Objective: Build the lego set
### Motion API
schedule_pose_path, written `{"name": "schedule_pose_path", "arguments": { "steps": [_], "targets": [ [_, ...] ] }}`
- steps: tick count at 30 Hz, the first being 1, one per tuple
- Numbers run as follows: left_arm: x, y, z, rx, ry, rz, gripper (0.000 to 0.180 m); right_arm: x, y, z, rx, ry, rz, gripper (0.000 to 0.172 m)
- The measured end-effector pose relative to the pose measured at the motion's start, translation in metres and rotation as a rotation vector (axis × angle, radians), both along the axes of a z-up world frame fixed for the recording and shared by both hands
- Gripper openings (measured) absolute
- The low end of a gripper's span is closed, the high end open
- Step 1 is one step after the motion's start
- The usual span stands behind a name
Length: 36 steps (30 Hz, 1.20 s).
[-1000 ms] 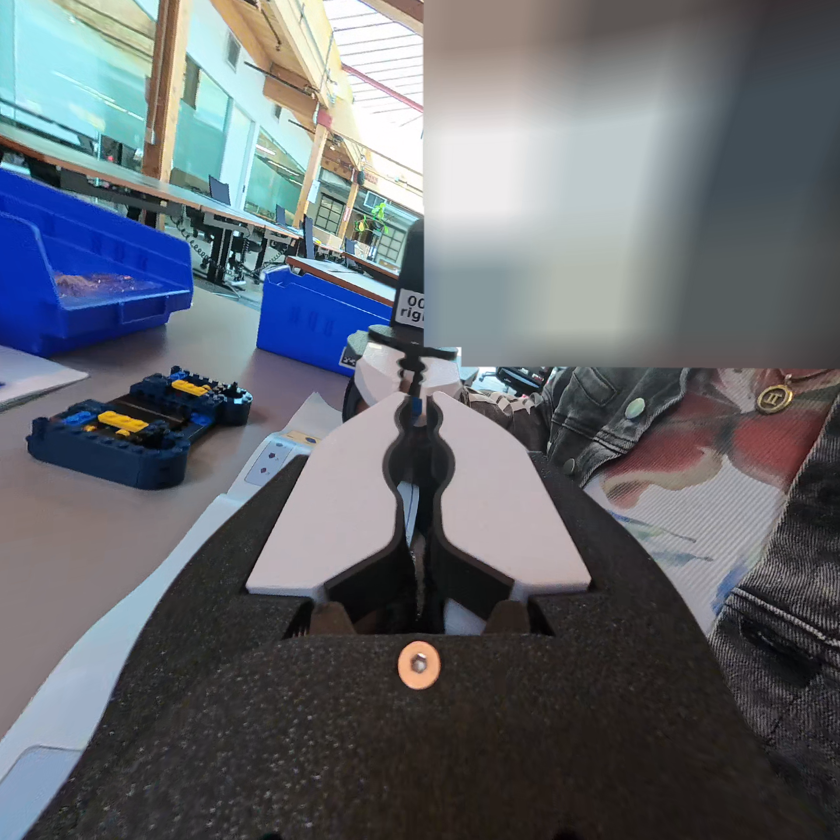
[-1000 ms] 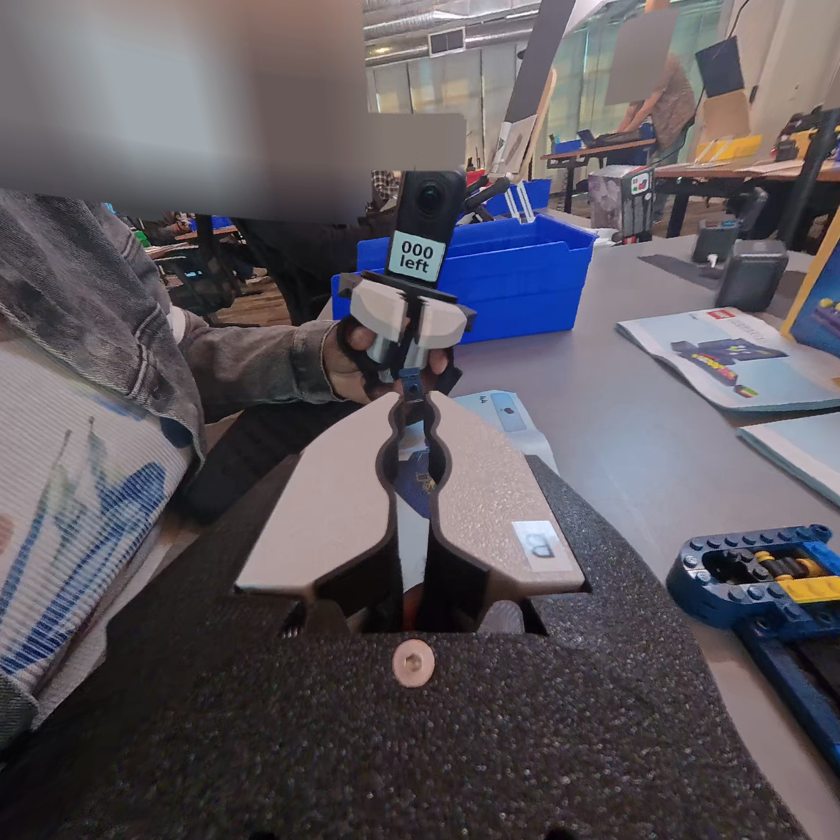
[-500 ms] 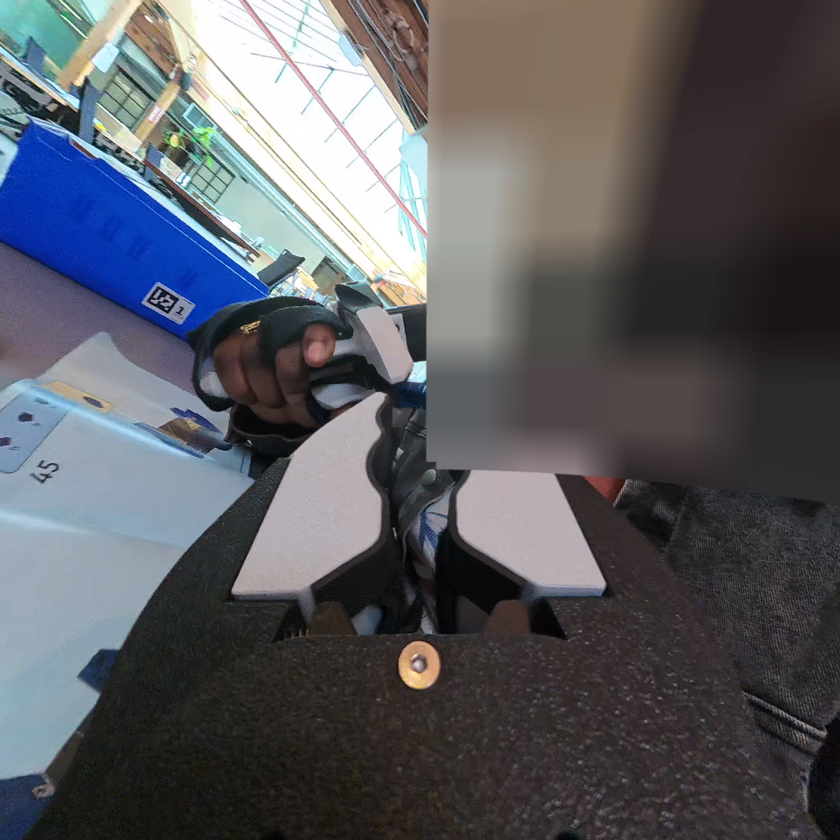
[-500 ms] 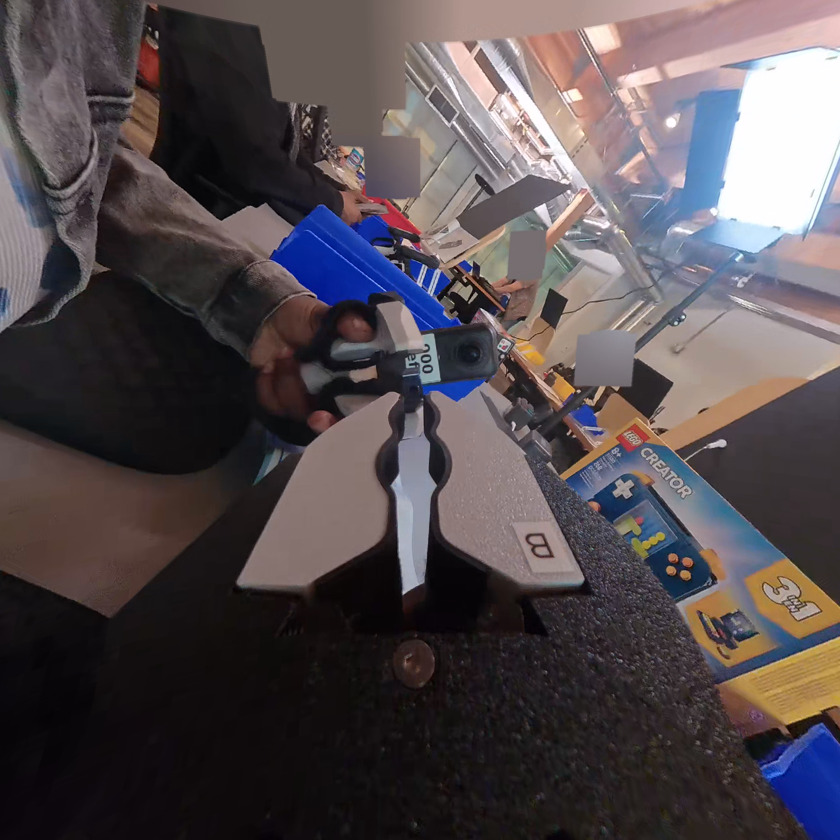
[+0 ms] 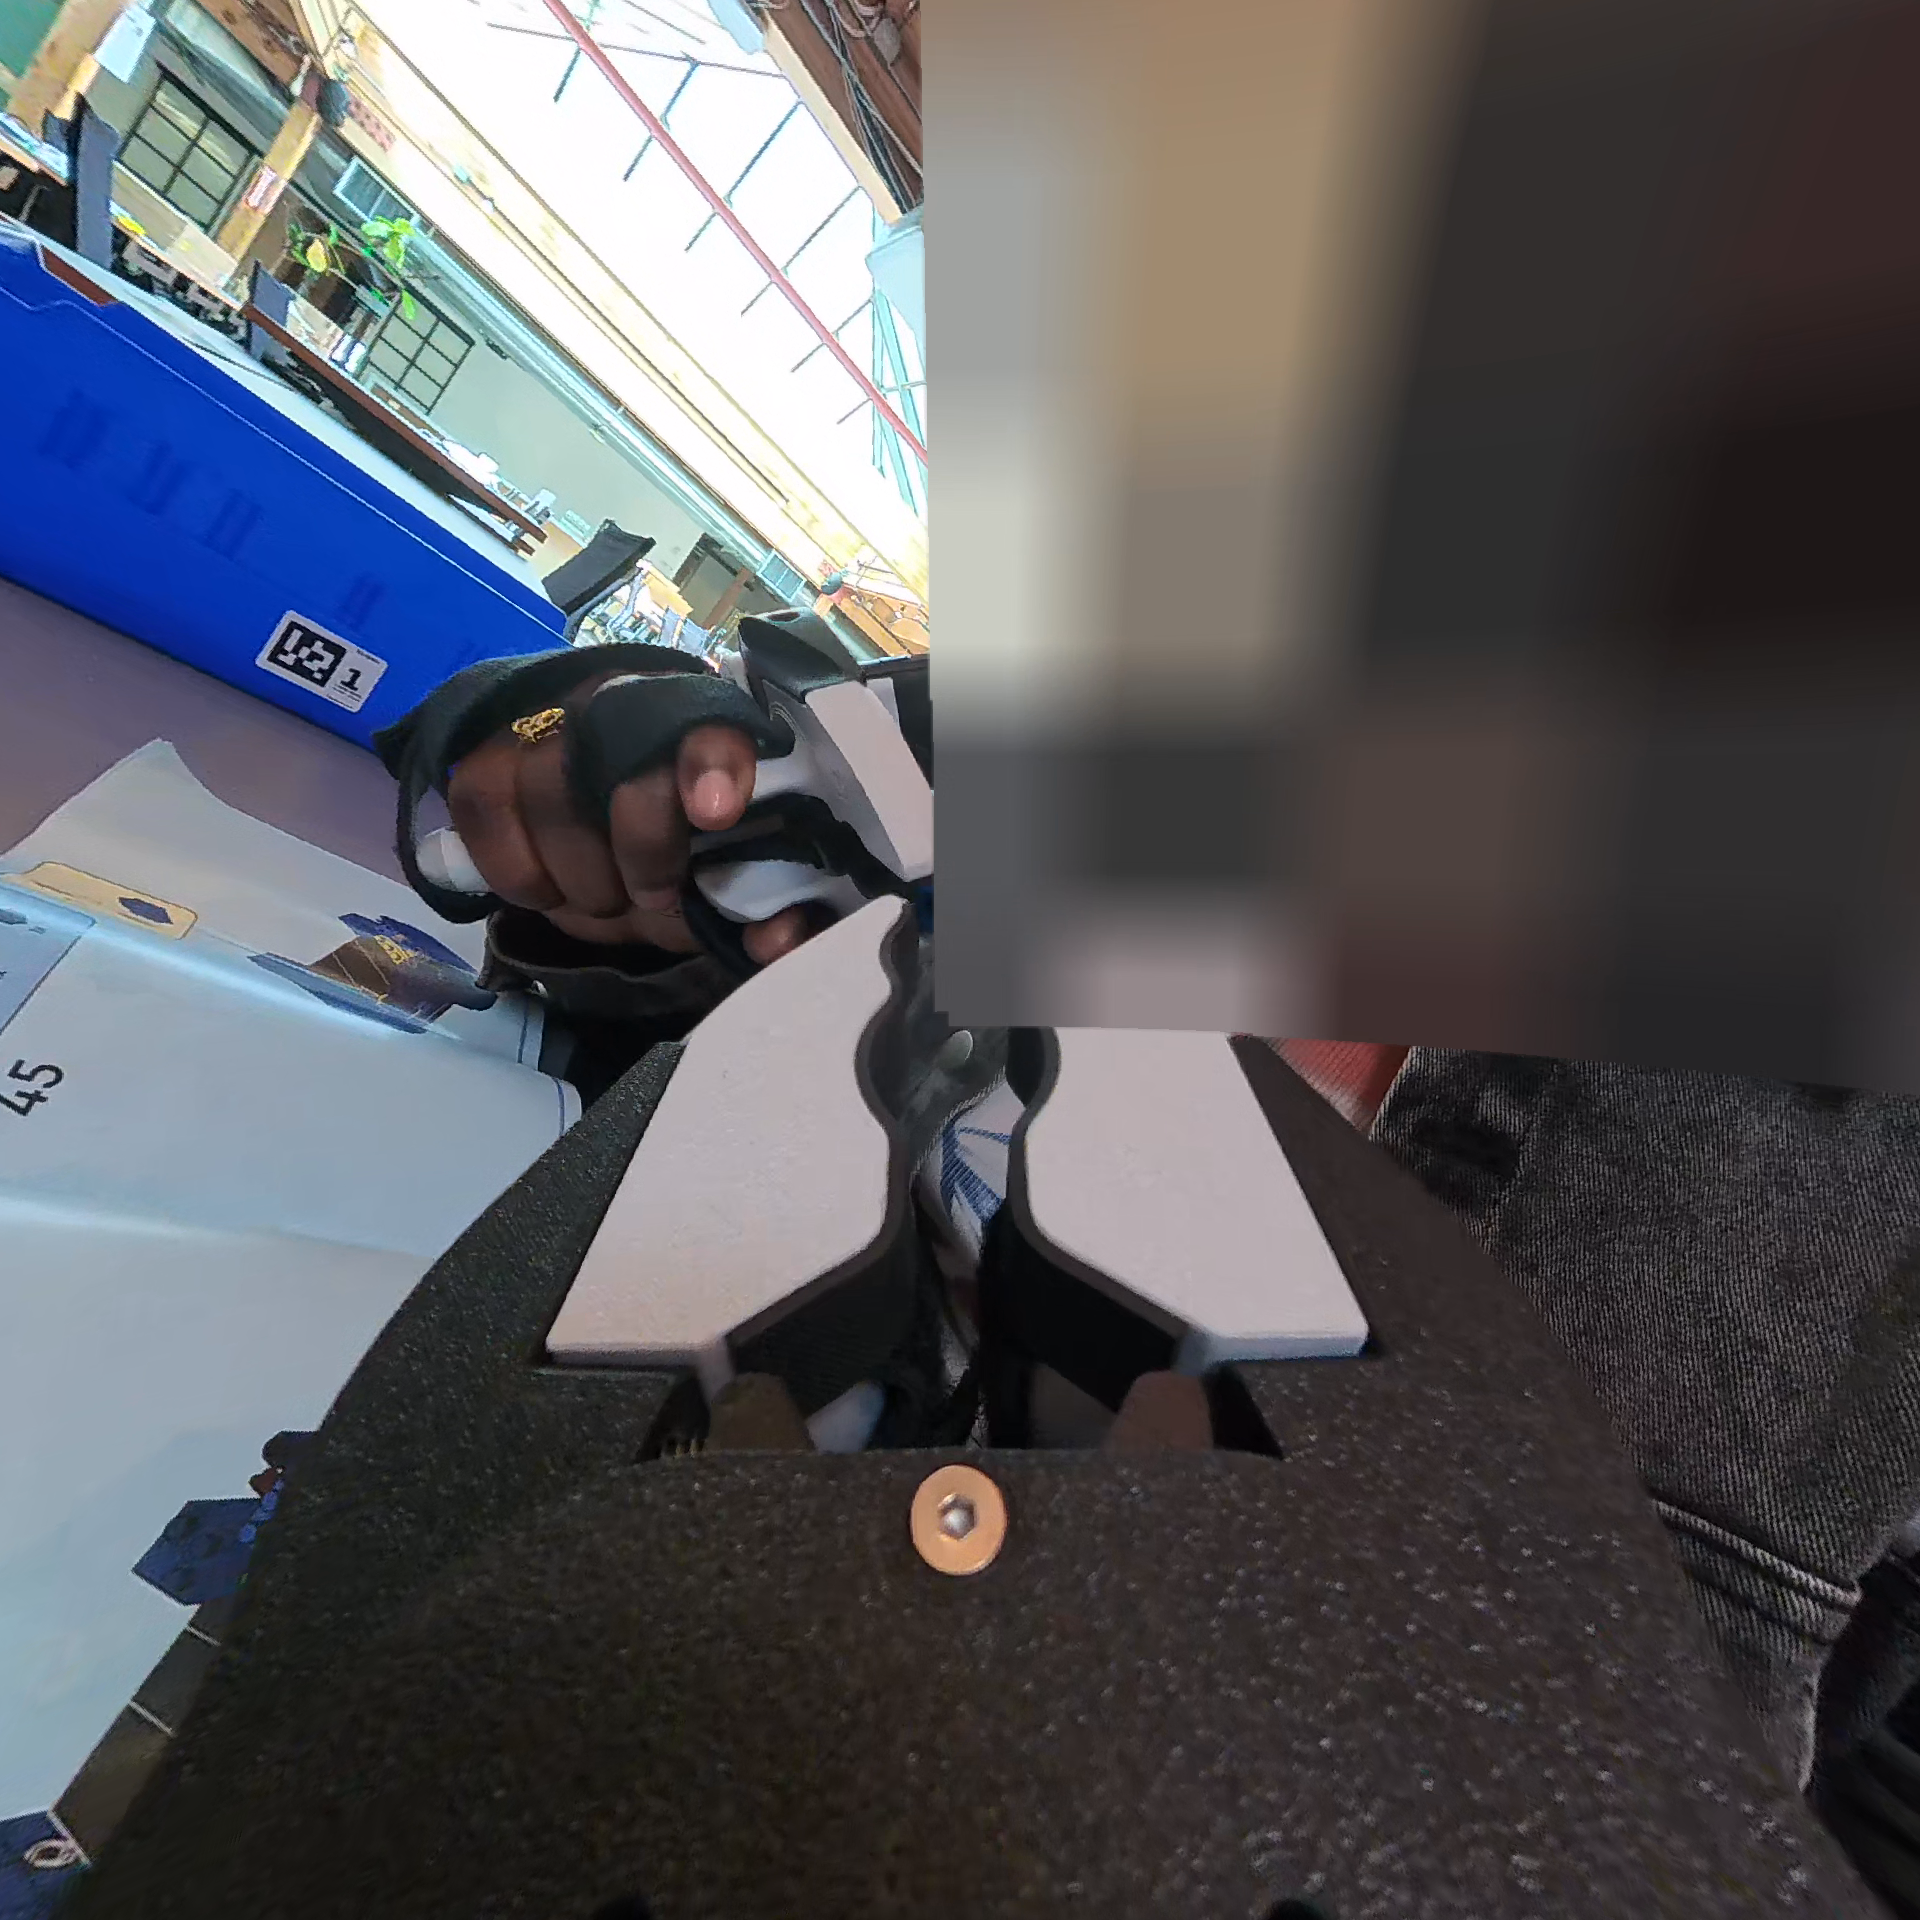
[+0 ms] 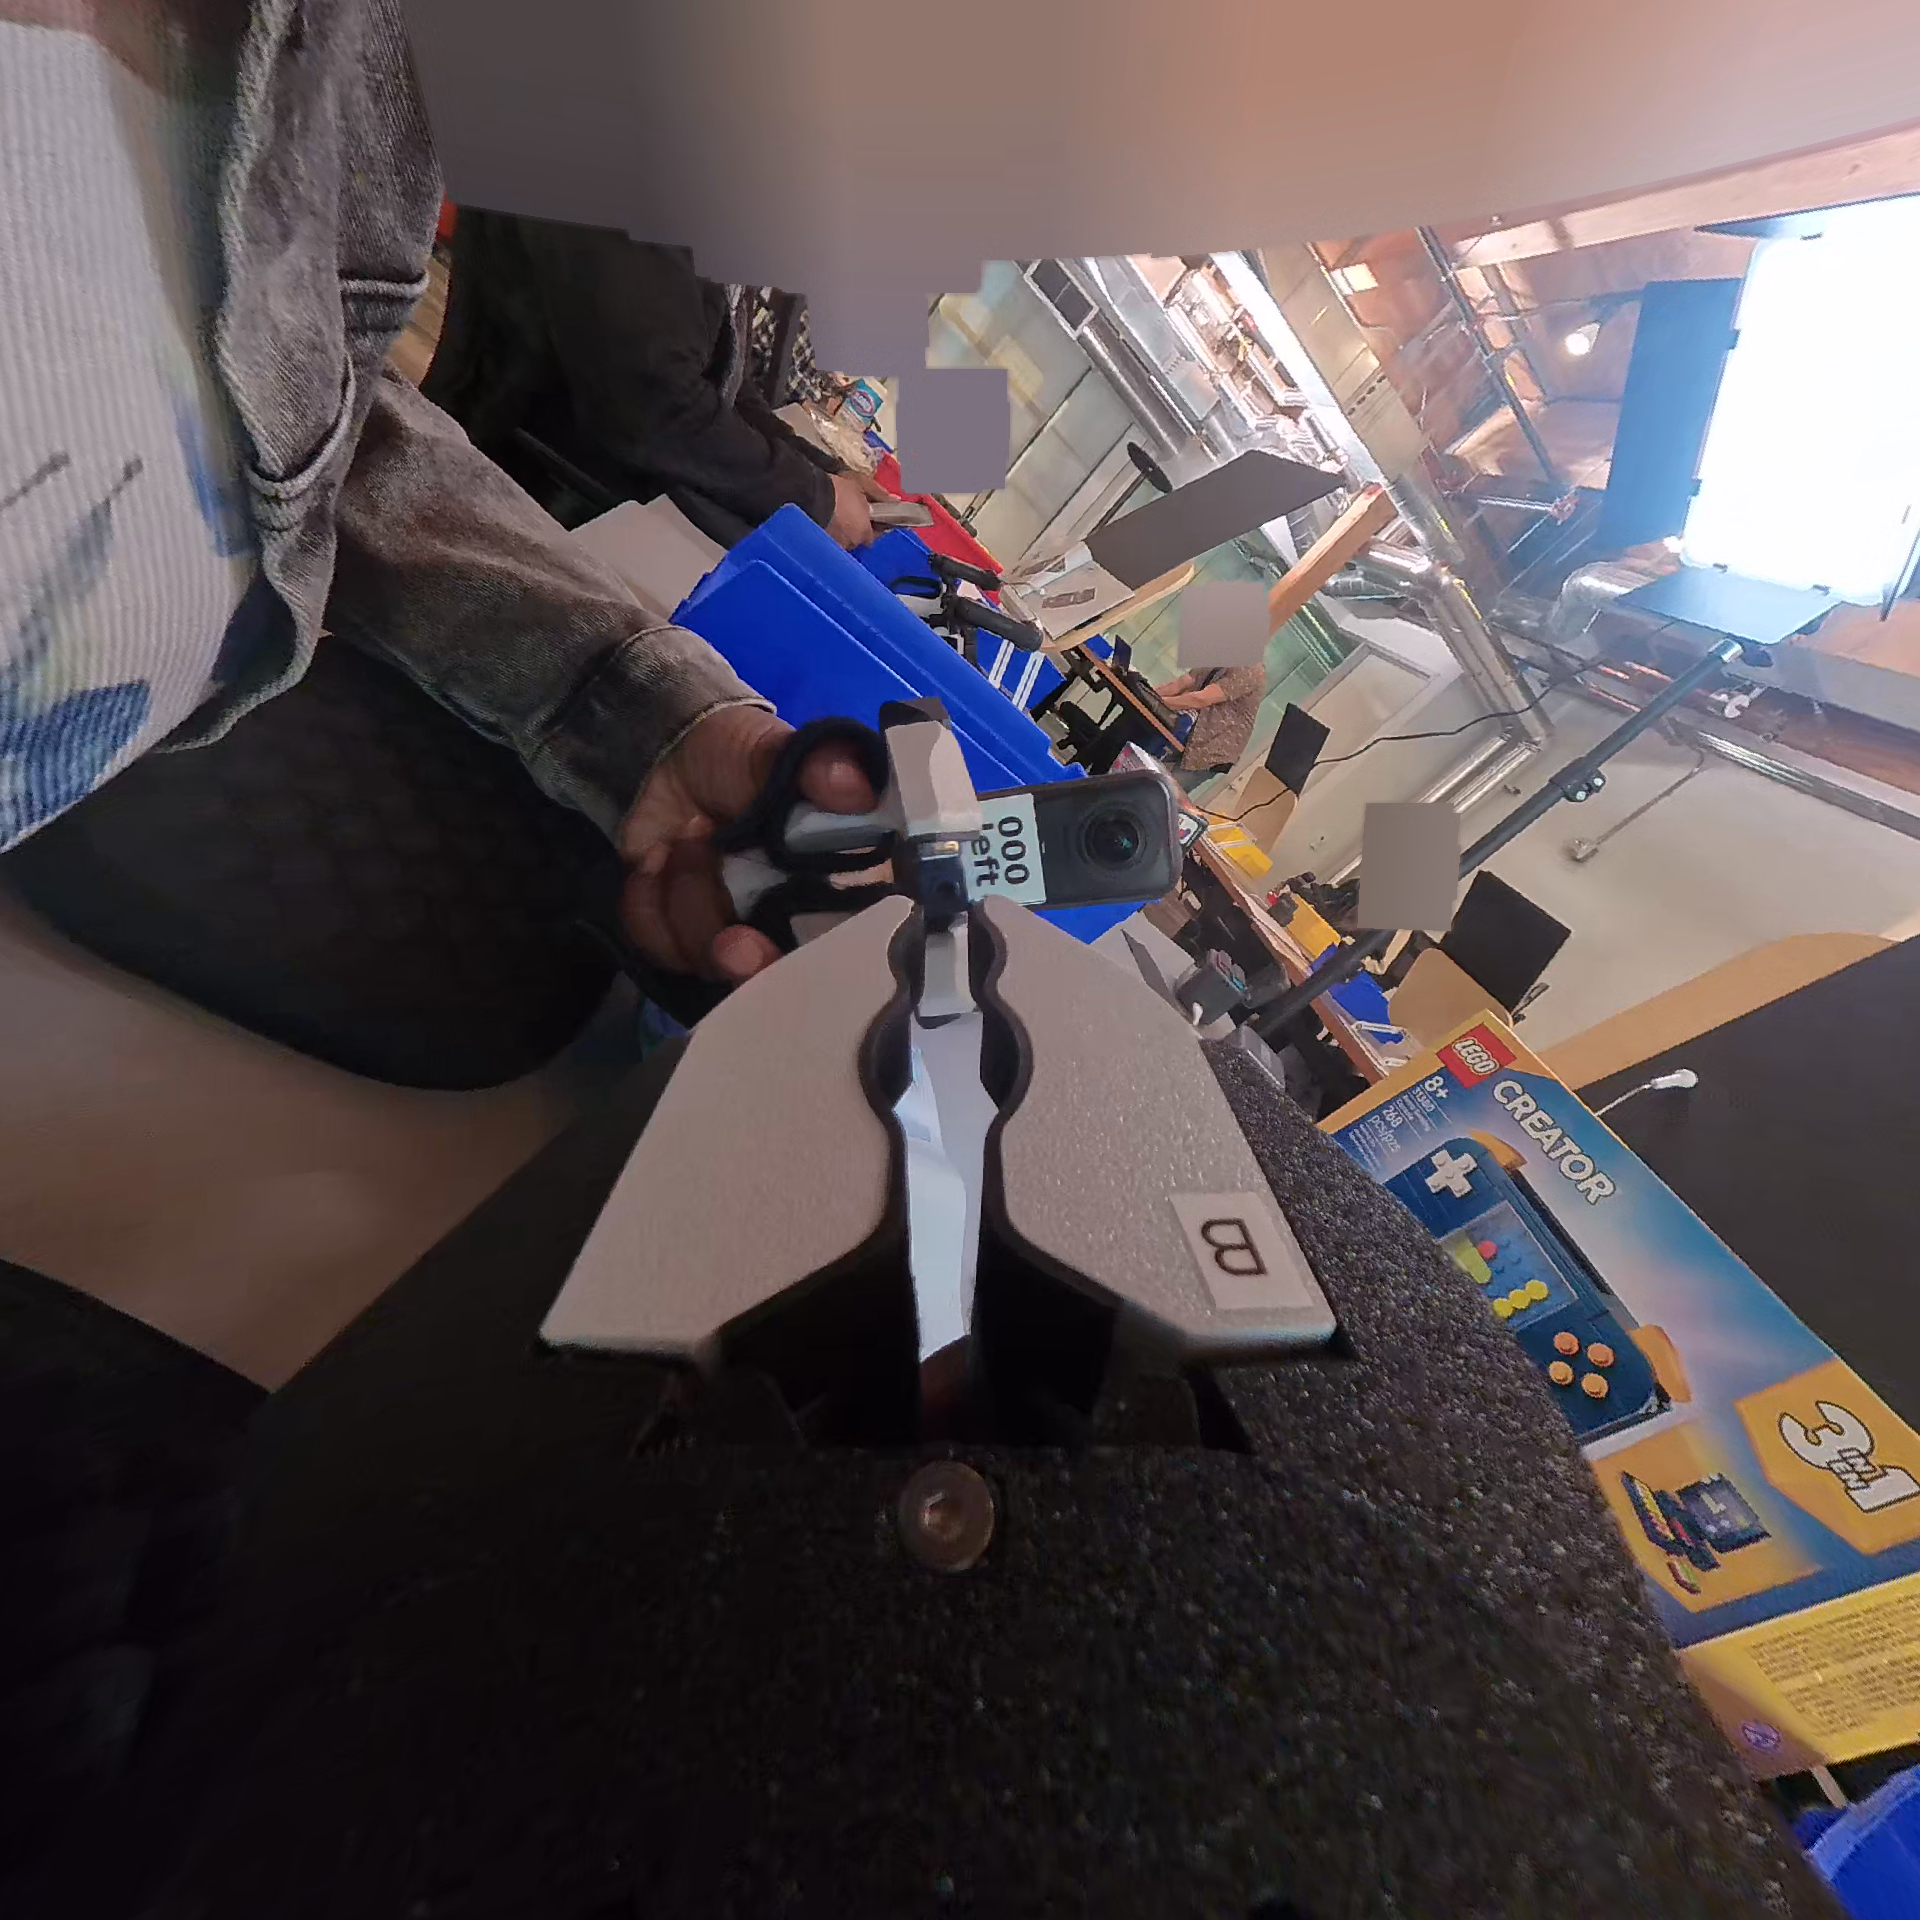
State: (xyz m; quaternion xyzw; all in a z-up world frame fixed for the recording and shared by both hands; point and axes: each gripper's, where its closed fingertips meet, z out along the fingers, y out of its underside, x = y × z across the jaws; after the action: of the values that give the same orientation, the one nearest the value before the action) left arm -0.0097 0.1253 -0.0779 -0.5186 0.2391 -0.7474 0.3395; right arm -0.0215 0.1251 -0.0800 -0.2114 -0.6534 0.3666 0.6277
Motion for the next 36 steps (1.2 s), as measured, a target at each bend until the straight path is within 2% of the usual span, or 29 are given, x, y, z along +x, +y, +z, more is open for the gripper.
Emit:
{"name": "schedule_pose_path", "arguments": {
  "steps": [1,15,23,26,29,31,33,36],
  "targets": [
    [0.000,-0.001,-0.001,0.000,0.003,-0.005,0.013,0.000,-0.001,0.000,0.000,-0.003,0.004,0.008],
    [0.003,-0.013,-0.009,0.003,0.073,-0.092,0.012,0.002,-0.013,-0.008,-0.031,-0.057,0.102,0.008],
    [0.001,-0.009,-0.010,-0.003,0.087,-0.065,0.012,0.001,-0.008,-0.009,-0.059,-0.071,0.096,0.007],
    [-0.005,-0.003,-0.007,-0.013,0.062,-0.024,0.012,0.003,-0.006,-0.002,-0.104,-0.039,0.101,0.019],
    [-0.003,-0.004,-0.010,-0.002,0.096,-0.020,0.012,0.001,-0.006,-0.005,-0.086,-0.050,0.087,0.022],
    [-0.001,-0.005,-0.012,-0.005,0.113,-0.026,0.012,-0.002,-0.008,-0.009,-0.054,-0.066,0.077,0.021],
    [0.000,-0.004,-0.013,-0.010,0.120,-0.026,0.012,-0.003,-0.006,-0.009,-0.038,-0.062,0.054,0.009],
    [0.000,-0.003,-0.013,-0.007,0.124,-0.016,0.012,-0.003,-0.005,-0.010,-0.028,-0.070,0.048,0.008]
  ]
}}
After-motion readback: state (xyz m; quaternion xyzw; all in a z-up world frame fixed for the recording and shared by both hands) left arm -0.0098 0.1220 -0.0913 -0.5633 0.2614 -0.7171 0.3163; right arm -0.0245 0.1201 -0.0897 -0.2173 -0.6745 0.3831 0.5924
